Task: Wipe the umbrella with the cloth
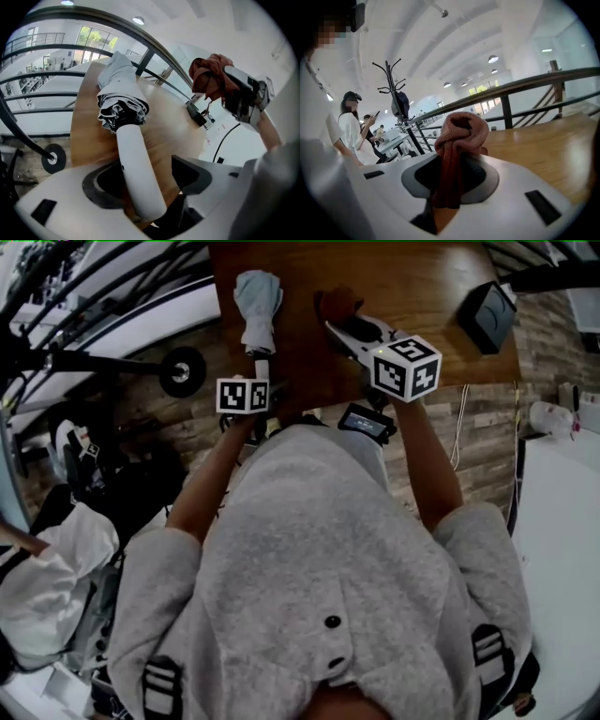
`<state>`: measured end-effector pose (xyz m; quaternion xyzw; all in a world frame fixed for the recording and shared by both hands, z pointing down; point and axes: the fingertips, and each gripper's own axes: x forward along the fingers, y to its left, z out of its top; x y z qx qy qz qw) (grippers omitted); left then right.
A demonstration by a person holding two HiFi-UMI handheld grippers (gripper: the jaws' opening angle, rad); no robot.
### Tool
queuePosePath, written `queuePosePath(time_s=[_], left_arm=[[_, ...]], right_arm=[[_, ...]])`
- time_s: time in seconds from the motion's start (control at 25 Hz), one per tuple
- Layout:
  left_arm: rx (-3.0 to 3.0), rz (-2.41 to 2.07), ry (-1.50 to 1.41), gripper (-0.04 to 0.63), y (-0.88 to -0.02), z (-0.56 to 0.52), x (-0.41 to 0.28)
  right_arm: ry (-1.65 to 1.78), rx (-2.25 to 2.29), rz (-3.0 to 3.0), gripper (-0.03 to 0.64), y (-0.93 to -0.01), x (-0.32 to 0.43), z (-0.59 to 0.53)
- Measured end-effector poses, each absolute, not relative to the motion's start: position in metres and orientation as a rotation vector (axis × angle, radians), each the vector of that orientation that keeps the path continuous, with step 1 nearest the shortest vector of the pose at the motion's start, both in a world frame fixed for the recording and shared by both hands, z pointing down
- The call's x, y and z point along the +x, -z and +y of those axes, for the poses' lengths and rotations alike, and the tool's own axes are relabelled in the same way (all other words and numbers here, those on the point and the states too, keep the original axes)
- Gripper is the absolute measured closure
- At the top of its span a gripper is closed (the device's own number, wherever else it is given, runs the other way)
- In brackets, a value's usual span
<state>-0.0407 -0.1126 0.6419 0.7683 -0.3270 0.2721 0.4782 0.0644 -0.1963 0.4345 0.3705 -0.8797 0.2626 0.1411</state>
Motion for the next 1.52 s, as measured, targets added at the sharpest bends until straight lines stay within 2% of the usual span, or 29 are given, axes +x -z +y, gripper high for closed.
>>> queuePosePath(time_s=[0.12, 0.48, 0.6, 0.64, 0.68, 0.76, 0.8, 1.08, 1.52], left_arm=[[1.933, -0.813, -0.695, 0.267, -0.633, -0.110, -0.039], [2.146, -0.973, -0.625, 0.267, -0.579, -0.121, -0.059], [2.172, -1.031, -0.509, 0.271, -0.564, -0.129, -0.066], [2.191, -1.073, -0.452, 0.300, -0.551, -0.132, -0.070], [2.211, -1.128, -0.400, 0.361, -0.534, -0.136, -0.076], [2.252, -1.264, -0.340, 0.548, -0.495, -0.143, -0.090], [2.275, -1.326, -0.333, 0.577, -0.477, -0.146, -0.096], [2.376, -1.503, -0.292, 0.580, -0.398, -0.156, -0.109], [2.376, -1.561, -0.270, 0.580, -0.379, -0.156, -0.118]], right_arm=[[-0.644, 1.188, -2.548, 0.517, -0.404, 0.089, -0.190], [-0.444, 1.397, -2.539, 0.517, -0.349, 0.122, -0.165], [-0.426, 1.432, -2.528, 0.517, -0.346, 0.123, -0.165], [-0.419, 1.442, -2.528, 0.517, -0.344, 0.123, -0.164], [-0.406, 1.450, -2.528, 0.517, -0.341, 0.123, -0.163], [-0.360, 1.460, -2.526, 0.517, -0.334, 0.120, -0.161], [-0.332, 1.459, -2.523, 0.517, -0.331, 0.119, -0.160], [-0.271, 1.430, -2.539, 0.517, -0.324, 0.106, -0.164], [-0.256, 1.419, -2.556, 0.517, -0.323, 0.099, -0.170]])
